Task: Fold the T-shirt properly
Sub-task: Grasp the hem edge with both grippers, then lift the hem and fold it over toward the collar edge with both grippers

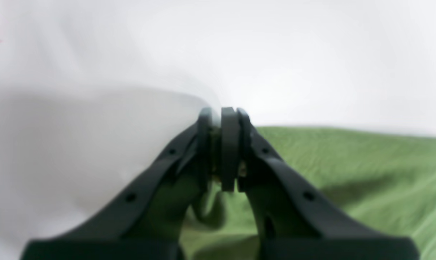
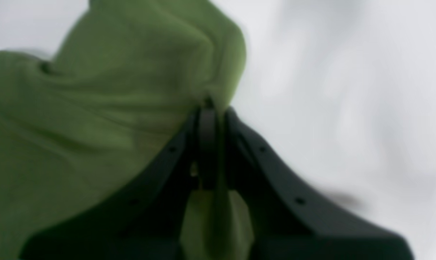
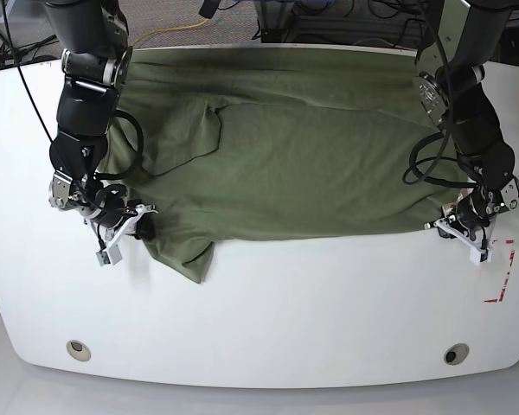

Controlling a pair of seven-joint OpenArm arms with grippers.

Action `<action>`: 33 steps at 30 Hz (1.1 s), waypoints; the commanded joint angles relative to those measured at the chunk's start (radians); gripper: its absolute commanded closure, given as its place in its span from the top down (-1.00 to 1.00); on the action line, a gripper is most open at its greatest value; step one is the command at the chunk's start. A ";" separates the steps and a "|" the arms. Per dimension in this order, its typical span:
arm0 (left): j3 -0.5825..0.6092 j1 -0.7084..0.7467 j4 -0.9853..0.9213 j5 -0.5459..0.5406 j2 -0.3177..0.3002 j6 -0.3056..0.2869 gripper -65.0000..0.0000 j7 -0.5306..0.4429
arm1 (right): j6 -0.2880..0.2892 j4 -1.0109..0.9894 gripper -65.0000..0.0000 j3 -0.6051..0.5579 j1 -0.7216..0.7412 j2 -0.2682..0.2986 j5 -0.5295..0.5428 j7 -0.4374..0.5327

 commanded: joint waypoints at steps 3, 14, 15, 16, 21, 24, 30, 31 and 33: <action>0.007 -0.015 0.139 0.004 -0.010 -0.063 -0.97 0.021 | 0.006 0.109 -1.00 0.000 0.042 0.014 0.020 -0.064; 0.070 0.047 0.417 -0.003 0.016 -0.177 -0.97 0.174 | 0.006 0.383 -1.00 0.003 0.030 0.020 0.020 -0.239; 0.070 0.054 0.440 -0.003 0.016 -0.179 -0.97 0.185 | 0.006 0.403 -1.00 0.003 0.022 0.020 0.020 -0.256; 0.070 0.063 0.466 -0.003 0.017 -0.179 -0.97 0.195 | 0.006 0.428 -1.00 0.003 0.013 0.022 0.020 -0.270; 0.070 0.129 0.613 -0.003 0.042 -0.179 -0.97 0.278 | 0.006 0.601 -1.00 0.006 -0.065 0.034 0.026 -0.348; 0.069 0.174 0.711 -0.003 0.045 -0.179 -0.97 0.341 | 0.006 0.696 -1.00 0.006 -0.119 0.042 0.028 -0.388; 0.070 0.289 0.905 -0.003 0.054 -0.179 -0.97 0.467 | 0.006 0.873 -1.00 0.046 -0.251 0.040 0.030 -0.449; 0.070 0.306 0.931 -0.003 0.063 -0.179 -0.97 0.485 | 0.006 0.894 -1.00 0.054 -0.272 0.039 0.030 -0.459; 0.067 0.347 0.981 -0.003 0.077 -0.179 -0.96 0.507 | 0.006 0.931 -1.00 0.068 -0.312 0.039 0.030 -0.480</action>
